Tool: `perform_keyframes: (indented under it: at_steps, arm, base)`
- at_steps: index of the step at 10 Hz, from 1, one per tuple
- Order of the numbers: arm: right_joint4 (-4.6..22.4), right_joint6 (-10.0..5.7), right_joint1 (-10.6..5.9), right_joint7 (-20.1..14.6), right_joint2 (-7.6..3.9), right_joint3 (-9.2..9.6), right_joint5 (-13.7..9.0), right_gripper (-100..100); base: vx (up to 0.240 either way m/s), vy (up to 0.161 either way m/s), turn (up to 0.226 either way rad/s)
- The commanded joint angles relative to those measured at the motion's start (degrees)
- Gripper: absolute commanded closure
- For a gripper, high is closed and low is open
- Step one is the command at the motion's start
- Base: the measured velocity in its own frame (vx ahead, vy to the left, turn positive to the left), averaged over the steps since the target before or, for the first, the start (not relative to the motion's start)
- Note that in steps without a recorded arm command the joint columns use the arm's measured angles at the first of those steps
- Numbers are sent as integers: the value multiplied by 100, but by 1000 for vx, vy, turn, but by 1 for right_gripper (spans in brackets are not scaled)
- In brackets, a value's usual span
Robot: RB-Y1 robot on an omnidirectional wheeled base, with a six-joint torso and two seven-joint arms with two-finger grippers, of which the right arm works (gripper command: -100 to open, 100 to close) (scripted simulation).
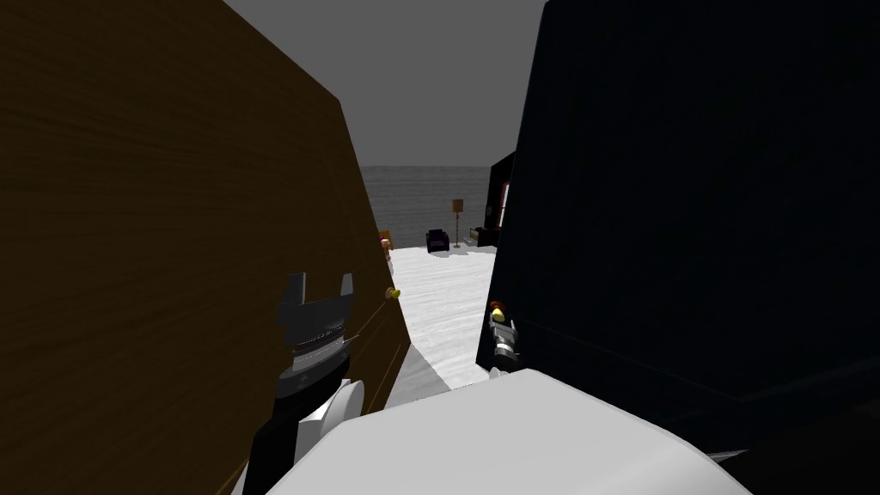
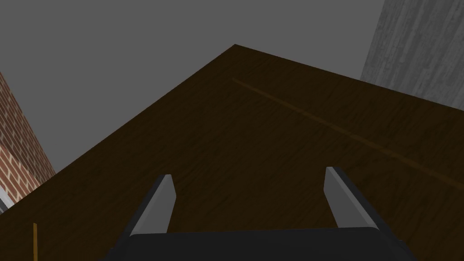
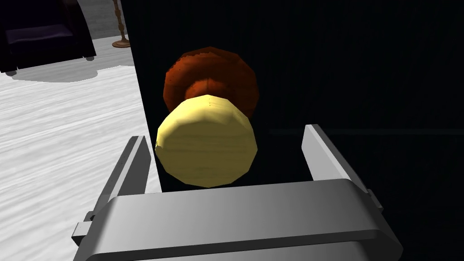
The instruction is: Push the door open
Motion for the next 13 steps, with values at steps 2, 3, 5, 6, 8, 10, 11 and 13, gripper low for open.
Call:
perform_keyframes:
  at_steps: [2, 3, 5, 6, 8, 10, 11, 13]
  arm:
    - [86, 151, -247, 53, 113, -312, -27, -100]
    - [148, 197, -358, 62, 151, -426, -40, -100]
    - [113, 167, -296, 49, 118, -357, -35, 100]
    - [113, 167, -296, 49, 118, -357, -35, 100]
    - [113, 167, -296, 49, 118, -357, -35, 100]
    - [113, 167, -296, 49, 118, -357, -35, 100]
    - [110, 151, -305, 83, -35, -439, -97, 100]
    - [106, 133, -312, 119, -123, -525, -159, 100]
  base:
    - [-40, -11, 108]
    - [-37, -3, 107]
    - [-7, -1, 9]
    - [8, 4, -7]
    - [0, 0, 0]
    - [0, 0, 0]
    - [116, -14, -67]
    - [202, -61, -69]
